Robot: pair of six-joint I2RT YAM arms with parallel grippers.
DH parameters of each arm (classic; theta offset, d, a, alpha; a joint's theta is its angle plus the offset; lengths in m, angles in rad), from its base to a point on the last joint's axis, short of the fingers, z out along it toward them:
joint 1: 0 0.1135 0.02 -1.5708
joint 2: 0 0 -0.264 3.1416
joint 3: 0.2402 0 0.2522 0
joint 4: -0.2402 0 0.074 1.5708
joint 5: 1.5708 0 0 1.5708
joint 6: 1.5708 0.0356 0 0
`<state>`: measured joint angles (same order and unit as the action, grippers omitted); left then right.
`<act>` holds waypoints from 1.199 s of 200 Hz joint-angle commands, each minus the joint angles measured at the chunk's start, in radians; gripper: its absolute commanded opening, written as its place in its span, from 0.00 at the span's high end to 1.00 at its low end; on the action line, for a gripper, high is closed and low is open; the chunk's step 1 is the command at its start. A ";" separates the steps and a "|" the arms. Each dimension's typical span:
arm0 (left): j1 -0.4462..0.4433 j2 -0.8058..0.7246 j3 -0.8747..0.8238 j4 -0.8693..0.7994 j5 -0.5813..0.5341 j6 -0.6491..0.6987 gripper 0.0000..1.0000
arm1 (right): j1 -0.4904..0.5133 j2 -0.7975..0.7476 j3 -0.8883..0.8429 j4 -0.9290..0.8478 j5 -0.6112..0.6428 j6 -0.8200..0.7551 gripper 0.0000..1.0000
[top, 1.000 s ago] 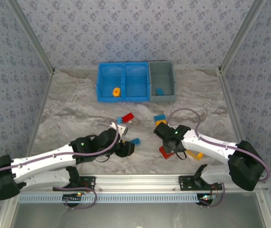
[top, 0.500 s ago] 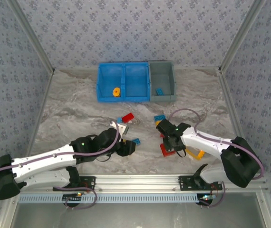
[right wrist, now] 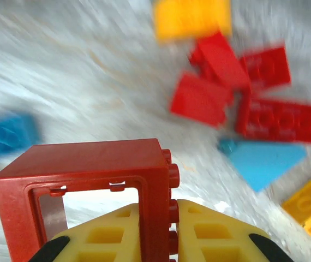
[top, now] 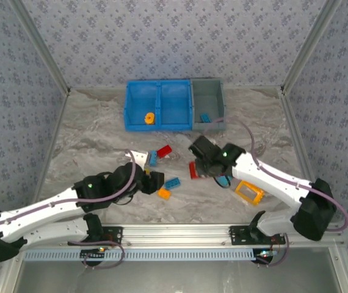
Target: Sort the legos into containers by color
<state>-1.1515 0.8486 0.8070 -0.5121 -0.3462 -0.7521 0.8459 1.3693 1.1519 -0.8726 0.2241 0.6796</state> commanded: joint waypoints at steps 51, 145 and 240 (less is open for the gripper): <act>0.423 0.204 0.282 0.018 0.315 0.159 0.30 | -0.169 0.611 0.757 0.033 0.053 -0.179 0.82; 0.573 0.513 0.474 0.115 0.398 0.247 0.32 | -0.304 1.139 1.350 0.108 0.047 -0.270 0.81; 0.572 0.493 0.391 0.126 0.397 0.225 0.32 | -0.313 1.302 1.464 0.201 -0.020 -0.285 0.65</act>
<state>-0.5777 1.3651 1.2224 -0.4099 0.0376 -0.5209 0.5308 2.6427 2.5732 -0.6975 0.2260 0.3893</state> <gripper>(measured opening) 0.680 0.302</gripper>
